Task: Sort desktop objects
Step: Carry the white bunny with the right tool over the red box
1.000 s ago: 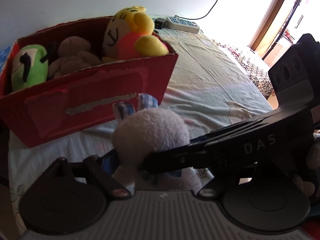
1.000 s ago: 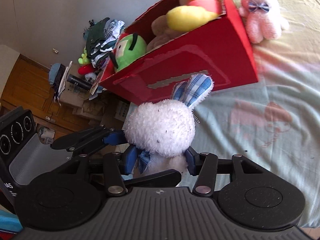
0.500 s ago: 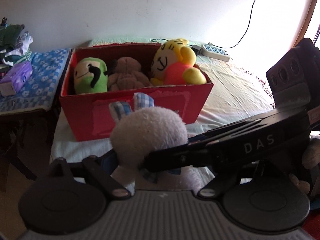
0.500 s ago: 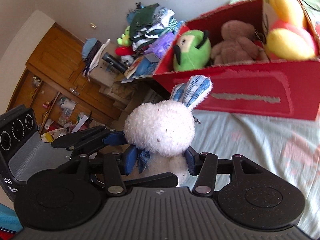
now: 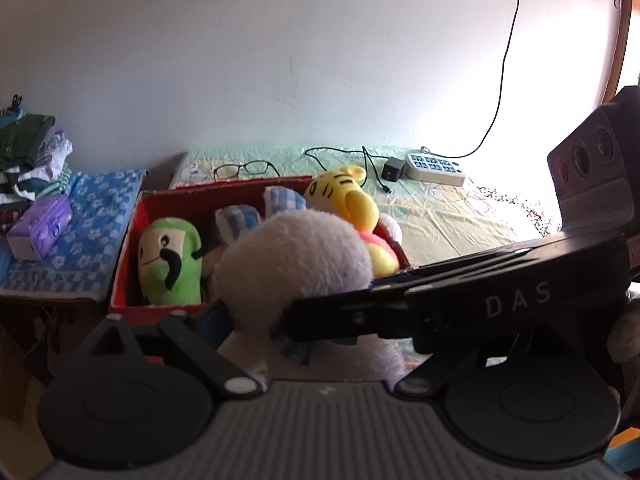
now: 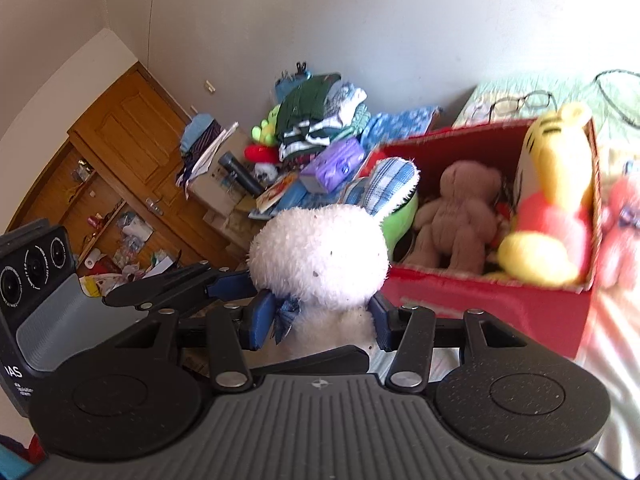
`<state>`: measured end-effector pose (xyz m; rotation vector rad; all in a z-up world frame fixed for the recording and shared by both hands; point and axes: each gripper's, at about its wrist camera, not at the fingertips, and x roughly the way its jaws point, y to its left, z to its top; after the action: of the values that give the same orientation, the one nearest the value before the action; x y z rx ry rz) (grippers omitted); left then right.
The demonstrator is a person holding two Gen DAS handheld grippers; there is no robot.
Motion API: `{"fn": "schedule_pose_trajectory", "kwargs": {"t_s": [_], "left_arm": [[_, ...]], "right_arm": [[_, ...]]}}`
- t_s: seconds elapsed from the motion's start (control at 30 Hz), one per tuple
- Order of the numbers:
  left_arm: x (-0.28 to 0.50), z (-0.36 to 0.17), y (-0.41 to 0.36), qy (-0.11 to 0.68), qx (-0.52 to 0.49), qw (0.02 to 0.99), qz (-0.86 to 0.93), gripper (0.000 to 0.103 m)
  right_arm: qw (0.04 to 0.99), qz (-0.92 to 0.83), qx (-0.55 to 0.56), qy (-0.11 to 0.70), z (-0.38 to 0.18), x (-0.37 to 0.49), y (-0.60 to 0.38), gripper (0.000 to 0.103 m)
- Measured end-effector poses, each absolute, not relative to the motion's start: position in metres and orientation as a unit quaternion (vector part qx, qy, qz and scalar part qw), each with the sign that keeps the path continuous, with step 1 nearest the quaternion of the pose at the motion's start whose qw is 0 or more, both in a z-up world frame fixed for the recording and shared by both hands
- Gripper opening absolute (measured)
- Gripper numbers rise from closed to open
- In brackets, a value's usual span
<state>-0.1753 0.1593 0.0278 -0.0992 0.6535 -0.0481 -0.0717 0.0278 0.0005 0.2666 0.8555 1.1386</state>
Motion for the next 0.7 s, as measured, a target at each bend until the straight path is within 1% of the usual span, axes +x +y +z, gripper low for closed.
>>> {"fn": "schedule_pose_trajectory", "kwargs": {"t_s": [0.27, 0.4, 0.57, 0.6, 0.7], "left_arm": [[-0.128, 0.023, 0.174, 0.311, -0.070, 0.946, -0.062, 0.092], [-0.097, 0.014, 0.191, 0.321, -0.089, 0.938, -0.098, 0.092], [-0.063, -0.002, 0.212, 0.335, -0.097, 0.927, -0.139, 0.091], [-0.057, -0.006, 0.215, 0.339, -0.093, 0.925, -0.144, 0.090], [-0.043, -0.018, 0.222, 0.355, -0.084, 0.917, -0.160, 0.090]], "right_arm": [[0.795, 0.469, 0.127, 0.364, 0.005, -0.049, 0.028, 0.053], [0.826, 0.424, 0.113, 0.355, 0.007, -0.041, 0.039, 0.052], [0.859, 0.366, 0.084, 0.347, -0.002, -0.023, 0.061, 0.050], [0.864, 0.358, 0.078, 0.346, -0.004, -0.020, 0.066, 0.049], [0.881, 0.323, 0.039, 0.343, -0.012, -0.010, 0.080, 0.049]]}}
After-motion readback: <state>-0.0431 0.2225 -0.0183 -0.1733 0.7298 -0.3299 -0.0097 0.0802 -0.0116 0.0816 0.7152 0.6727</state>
